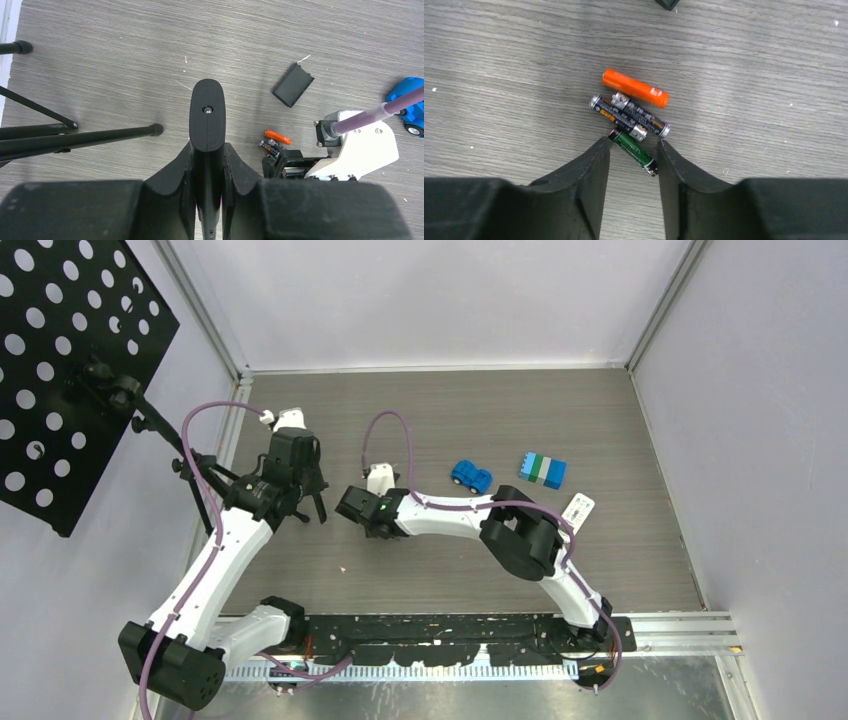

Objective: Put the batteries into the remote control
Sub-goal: Pick up the battery from the center of the board, then place the battery at the center of the board.

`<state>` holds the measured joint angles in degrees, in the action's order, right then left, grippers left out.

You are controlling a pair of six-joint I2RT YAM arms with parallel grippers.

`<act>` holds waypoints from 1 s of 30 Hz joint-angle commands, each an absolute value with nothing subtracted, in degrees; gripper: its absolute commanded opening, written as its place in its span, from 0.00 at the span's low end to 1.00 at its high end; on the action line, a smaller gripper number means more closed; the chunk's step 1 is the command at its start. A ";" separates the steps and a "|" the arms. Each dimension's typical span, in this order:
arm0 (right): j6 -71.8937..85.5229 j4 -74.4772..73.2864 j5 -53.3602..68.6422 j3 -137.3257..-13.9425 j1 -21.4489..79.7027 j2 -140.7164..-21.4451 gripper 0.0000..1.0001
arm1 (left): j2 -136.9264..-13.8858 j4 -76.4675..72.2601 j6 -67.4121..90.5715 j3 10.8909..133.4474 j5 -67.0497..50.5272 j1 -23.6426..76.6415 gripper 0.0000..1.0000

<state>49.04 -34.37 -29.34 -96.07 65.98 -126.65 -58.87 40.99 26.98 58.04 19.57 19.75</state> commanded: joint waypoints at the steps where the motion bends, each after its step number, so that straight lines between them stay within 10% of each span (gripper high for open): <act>1: 48.10 -33.18 -26.67 -93.45 65.36 -126.20 0.40 | -58.09 39.02 27.16 59.14 18.93 19.51 0.00; 30: 56.54 -30.60 -24.03 -69.40 52.57 -102.34 0.02 | -57.48 35.65 26.90 58.28 11.54 19.51 0.00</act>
<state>51.55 -33.01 -22.20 -72.53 55.35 -107.00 -58.85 39.42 26.94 58.04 13.93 19.75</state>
